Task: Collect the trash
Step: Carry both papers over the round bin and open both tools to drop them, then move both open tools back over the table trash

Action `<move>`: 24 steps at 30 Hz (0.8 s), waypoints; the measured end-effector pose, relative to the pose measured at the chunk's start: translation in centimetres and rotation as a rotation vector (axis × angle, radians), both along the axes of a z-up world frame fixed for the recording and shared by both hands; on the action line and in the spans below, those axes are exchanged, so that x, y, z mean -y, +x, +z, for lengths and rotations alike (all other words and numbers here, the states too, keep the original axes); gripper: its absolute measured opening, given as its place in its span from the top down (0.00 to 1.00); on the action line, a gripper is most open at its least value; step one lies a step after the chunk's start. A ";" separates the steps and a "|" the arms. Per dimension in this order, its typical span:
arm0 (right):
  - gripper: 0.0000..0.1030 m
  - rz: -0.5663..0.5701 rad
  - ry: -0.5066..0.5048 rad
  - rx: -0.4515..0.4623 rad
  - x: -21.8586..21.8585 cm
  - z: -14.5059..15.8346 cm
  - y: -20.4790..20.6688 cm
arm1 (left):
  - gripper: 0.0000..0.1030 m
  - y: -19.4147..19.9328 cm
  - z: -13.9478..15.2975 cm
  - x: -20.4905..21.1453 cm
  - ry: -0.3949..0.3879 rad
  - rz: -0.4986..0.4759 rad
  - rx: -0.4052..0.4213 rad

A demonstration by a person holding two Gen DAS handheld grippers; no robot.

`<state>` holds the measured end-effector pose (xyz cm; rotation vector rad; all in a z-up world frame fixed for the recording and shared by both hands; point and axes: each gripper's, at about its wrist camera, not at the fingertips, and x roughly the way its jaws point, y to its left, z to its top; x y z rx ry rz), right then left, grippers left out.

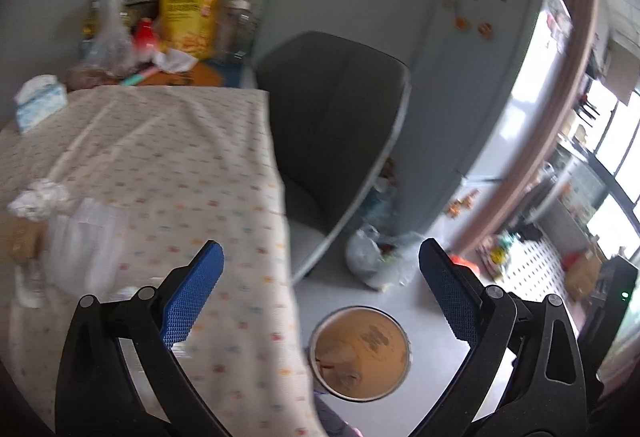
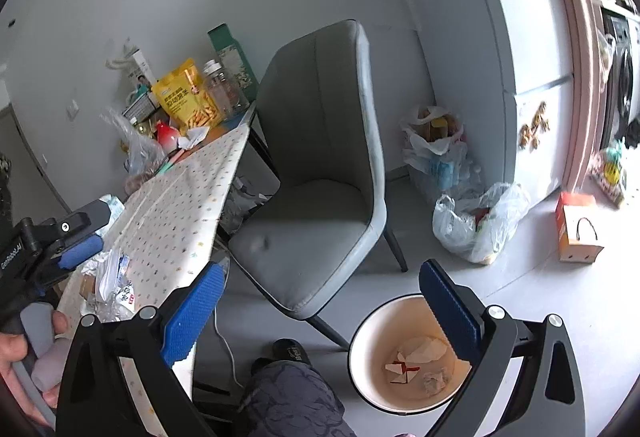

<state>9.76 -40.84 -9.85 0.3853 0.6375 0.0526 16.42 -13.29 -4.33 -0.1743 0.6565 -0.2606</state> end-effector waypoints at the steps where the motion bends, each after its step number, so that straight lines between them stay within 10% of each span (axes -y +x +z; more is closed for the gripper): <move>1: 0.07 0.002 -0.008 0.006 -0.5 0.3 0.0 | 0.06 -0.3 0.2 -0.9 0.005 0.030 0.017; 24: 0.07 0.209 -0.117 0.101 -14.7 4.2 -0.2 | 0.06 -6.8 -0.3 -17.1 -0.123 0.294 0.125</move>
